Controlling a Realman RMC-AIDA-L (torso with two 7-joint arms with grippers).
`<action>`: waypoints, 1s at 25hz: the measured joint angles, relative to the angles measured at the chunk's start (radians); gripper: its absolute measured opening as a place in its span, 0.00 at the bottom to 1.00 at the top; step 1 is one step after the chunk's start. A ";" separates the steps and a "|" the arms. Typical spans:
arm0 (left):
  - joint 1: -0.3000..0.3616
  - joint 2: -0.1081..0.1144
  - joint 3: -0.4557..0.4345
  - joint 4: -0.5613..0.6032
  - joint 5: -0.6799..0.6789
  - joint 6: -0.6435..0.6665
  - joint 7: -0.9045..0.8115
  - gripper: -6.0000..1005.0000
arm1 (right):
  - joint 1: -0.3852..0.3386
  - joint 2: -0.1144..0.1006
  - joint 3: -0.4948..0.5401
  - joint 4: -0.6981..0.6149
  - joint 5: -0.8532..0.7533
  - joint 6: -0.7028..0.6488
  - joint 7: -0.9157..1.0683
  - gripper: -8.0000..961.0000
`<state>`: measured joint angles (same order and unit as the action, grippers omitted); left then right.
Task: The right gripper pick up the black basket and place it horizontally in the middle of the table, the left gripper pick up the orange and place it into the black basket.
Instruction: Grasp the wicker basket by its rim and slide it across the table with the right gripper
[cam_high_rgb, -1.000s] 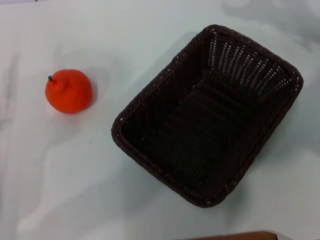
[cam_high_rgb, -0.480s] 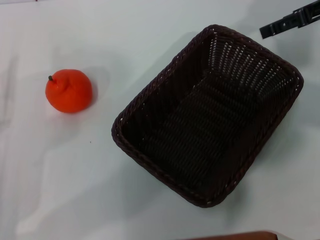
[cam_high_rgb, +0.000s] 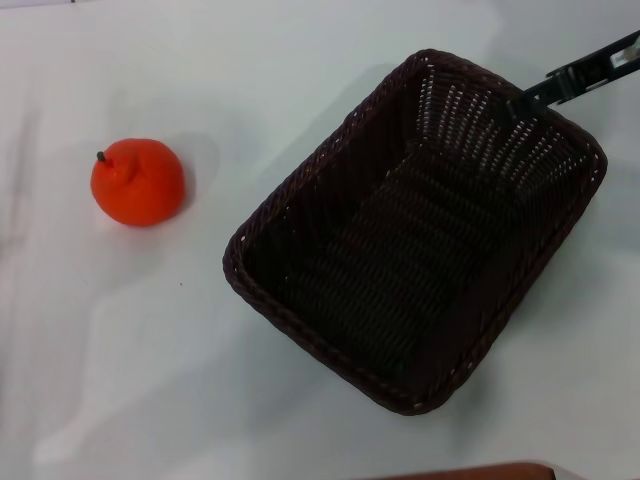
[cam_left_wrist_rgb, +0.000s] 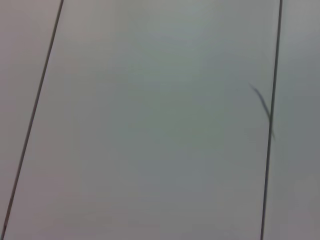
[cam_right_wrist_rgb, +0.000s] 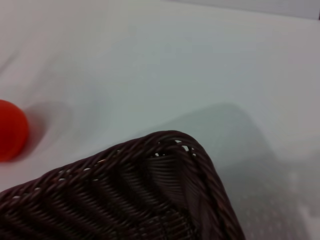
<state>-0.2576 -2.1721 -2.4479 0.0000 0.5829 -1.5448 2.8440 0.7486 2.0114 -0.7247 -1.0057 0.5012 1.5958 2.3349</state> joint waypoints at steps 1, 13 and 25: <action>0.000 0.000 0.000 0.000 0.001 0.000 0.000 0.91 | 0.000 0.002 -0.007 0.014 -0.001 -0.019 0.002 0.98; 0.005 0.000 0.001 0.004 0.005 -0.002 0.000 0.91 | 0.002 0.012 -0.029 0.068 0.008 -0.097 0.000 0.81; 0.006 0.001 0.006 -0.001 0.009 -0.013 0.002 0.91 | -0.001 0.023 -0.030 0.068 0.005 -0.090 0.061 0.30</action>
<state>-0.2515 -2.1709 -2.4421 -0.0012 0.5922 -1.5578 2.8459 0.7475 2.0340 -0.7546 -0.9373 0.5062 1.5063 2.3962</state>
